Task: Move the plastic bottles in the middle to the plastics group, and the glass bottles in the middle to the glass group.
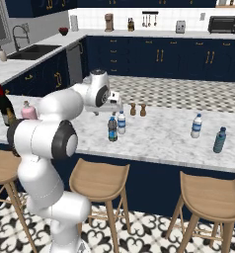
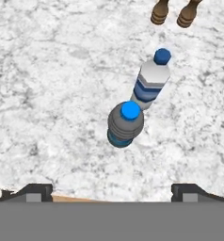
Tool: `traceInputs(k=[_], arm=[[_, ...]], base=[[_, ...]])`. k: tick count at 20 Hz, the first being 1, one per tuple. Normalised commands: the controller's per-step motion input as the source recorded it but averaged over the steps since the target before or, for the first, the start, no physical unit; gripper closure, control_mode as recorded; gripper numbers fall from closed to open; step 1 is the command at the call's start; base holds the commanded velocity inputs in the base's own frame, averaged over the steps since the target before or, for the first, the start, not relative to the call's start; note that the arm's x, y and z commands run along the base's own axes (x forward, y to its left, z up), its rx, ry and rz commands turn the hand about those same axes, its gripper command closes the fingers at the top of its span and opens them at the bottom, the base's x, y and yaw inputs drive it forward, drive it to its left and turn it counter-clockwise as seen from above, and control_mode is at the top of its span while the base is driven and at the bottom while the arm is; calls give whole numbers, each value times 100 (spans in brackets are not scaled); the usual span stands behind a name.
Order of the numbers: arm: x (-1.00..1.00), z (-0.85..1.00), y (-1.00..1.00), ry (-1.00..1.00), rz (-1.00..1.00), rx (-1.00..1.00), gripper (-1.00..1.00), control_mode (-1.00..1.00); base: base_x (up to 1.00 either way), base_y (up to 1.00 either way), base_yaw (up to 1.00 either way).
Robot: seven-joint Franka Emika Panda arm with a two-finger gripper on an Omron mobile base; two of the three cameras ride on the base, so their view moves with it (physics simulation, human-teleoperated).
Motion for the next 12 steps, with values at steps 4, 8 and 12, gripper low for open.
traceInputs(k=[4,8,12], arm=[[29,-15,-10,0,-2,0,-100,-100],[42,-26,0,4,0,0,-100,-100],[28,-26,-2,3,0,0,-100,-100]], base=[[0,0,0],[0,0,0],[0,0,0]])
